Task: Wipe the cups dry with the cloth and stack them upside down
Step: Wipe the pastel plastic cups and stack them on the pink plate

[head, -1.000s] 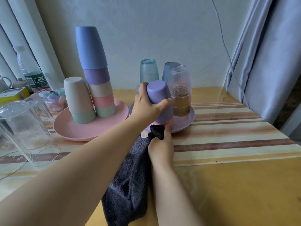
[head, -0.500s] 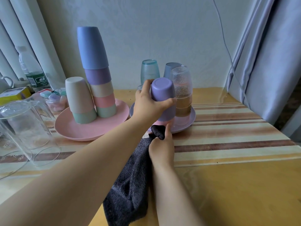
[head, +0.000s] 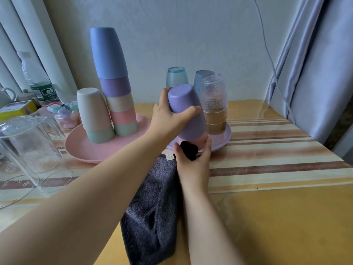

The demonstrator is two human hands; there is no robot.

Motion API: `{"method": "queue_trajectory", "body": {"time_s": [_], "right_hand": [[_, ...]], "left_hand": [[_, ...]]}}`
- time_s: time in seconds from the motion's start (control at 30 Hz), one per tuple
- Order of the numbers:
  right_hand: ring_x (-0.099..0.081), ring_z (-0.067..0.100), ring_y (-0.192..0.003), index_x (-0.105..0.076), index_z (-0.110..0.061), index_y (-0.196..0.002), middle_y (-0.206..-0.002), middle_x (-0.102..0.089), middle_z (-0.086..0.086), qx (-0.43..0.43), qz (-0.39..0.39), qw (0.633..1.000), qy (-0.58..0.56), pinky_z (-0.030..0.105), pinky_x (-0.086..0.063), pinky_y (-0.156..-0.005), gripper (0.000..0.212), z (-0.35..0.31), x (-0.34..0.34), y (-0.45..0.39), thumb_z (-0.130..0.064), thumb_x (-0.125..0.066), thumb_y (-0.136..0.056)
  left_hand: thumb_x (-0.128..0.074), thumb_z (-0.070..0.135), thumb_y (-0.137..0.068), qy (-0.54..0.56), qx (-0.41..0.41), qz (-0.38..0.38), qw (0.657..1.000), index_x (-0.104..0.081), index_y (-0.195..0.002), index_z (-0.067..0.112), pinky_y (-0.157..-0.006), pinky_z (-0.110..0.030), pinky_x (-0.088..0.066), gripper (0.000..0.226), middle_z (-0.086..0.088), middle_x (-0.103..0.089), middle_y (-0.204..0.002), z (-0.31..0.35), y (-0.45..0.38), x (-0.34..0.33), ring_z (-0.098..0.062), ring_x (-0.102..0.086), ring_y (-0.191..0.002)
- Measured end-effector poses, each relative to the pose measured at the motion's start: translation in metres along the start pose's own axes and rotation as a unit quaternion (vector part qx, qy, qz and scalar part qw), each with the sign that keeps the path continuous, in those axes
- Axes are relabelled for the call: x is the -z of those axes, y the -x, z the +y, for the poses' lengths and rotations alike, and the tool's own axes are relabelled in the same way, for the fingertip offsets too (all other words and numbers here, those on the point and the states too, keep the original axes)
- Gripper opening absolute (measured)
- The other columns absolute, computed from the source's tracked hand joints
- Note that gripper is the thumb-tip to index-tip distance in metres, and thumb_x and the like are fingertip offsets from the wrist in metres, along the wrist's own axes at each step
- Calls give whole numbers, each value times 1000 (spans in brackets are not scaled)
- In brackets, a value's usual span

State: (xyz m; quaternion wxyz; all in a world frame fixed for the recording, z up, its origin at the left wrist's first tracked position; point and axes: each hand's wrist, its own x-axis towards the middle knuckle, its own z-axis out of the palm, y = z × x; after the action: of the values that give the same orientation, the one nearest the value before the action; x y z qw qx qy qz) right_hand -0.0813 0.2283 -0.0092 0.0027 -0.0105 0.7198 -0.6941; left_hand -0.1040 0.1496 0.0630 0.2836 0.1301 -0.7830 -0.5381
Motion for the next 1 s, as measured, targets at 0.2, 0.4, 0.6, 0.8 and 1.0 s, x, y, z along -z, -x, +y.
{"method": "queue_trajectory", "body": {"time_s": [0.2,0.4,0.6,0.8,1.0], "right_hand": [[-38,7,-110,-24,-35,-144,-112,-40,-3,84,20,995,50,20,-32,-77,93,-4,1,4,-40,-78,-69],[-46,12,-122,-41,-25,-135,-135,-48,-5,146,70,983,90,18,-32,-76,79,-1,-2,4,-35,-80,-67],[-38,11,-115,-34,-20,-142,-130,-48,9,171,68,978,96,14,-28,-71,91,2,-3,2,-32,-82,-66],[-44,15,-118,-46,-13,-130,-131,-51,9,181,87,975,98,21,-34,-74,79,6,-3,0,-29,-84,-63],[-52,22,-116,-42,-16,-130,-129,-56,1,145,67,984,85,19,-30,-67,75,7,-3,0,-36,-80,-68]], "left_hand": [[-72,53,-55,66,-15,15,998,-46,-117,28,-87,-44,-55,71,0,-64,-109,4,-5,24,-21,-63,-101],[-78,50,-54,104,18,-14,994,-44,-119,28,-82,-33,-56,76,2,-62,-112,-4,7,30,-13,-64,-99],[-89,22,-57,115,61,-65,989,-35,-127,14,-65,-20,-52,89,-4,-58,-110,-22,20,21,-10,-64,-90],[-82,39,-51,62,6,-9,998,-39,-109,16,-81,-38,-56,76,-3,-59,-104,-24,22,10,-16,-63,-93],[-79,44,-62,23,-48,53,997,-32,-125,21,-79,-16,-47,83,8,-48,-114,-9,18,10,11,-48,-98]]}}
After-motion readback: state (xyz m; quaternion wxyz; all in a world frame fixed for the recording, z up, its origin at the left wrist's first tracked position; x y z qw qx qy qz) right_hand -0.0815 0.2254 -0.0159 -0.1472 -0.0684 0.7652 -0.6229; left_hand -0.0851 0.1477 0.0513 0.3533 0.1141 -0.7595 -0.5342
